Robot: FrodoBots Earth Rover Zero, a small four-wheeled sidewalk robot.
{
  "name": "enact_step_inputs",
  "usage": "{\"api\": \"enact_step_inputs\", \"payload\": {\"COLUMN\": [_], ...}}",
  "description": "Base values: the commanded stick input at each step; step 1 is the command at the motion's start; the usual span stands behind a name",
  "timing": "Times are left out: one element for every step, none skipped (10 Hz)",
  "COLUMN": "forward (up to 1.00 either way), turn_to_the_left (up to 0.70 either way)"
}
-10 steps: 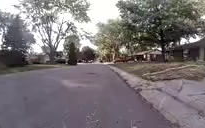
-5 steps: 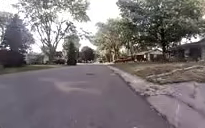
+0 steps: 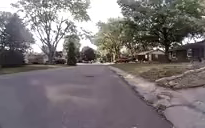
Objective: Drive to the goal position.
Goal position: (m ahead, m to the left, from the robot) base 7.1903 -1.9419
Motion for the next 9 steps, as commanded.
{"api": "enact_step_inputs", "payload": {"forward": [1.00, 1.00, 1.00, 1.00, 0.83, 0.67, 0.51, 0.34, 0.18], "turn_to_the_left": [0.00, 0.00, 0.00, 0.00, 0.00, 0.00, 0.00, 0.00, 0.00]}}
